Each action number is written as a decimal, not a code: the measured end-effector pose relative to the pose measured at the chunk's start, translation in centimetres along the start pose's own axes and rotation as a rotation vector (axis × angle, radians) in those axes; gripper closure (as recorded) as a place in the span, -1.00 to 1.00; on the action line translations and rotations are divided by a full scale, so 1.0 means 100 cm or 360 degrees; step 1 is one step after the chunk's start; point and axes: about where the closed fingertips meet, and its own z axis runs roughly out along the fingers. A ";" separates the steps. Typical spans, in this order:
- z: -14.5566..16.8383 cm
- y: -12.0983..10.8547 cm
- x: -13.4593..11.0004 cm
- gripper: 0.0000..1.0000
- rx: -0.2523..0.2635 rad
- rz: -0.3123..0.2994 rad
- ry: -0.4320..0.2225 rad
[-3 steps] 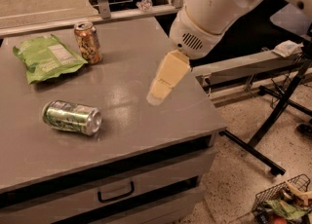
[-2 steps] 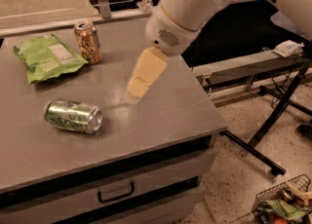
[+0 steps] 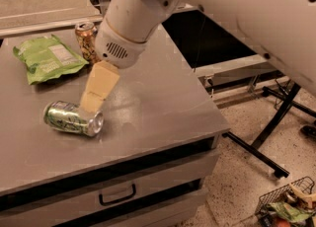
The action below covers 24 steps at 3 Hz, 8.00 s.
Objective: Place green can upright
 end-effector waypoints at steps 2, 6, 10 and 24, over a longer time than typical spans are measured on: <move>0.070 0.027 -0.055 -1.00 0.0014 0.0001 0.0146; 0.125 0.023 -0.052 -0.51 0.0158 0.0041 0.0511; 0.035 -0.047 -0.086 1.00 0.0264 0.0021 -0.0241; -0.068 -0.108 0.148 -1.00 0.0273 0.0108 -0.1276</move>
Offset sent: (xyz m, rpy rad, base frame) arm -0.0190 0.1208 -0.0472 -0.1515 -0.0120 -0.0222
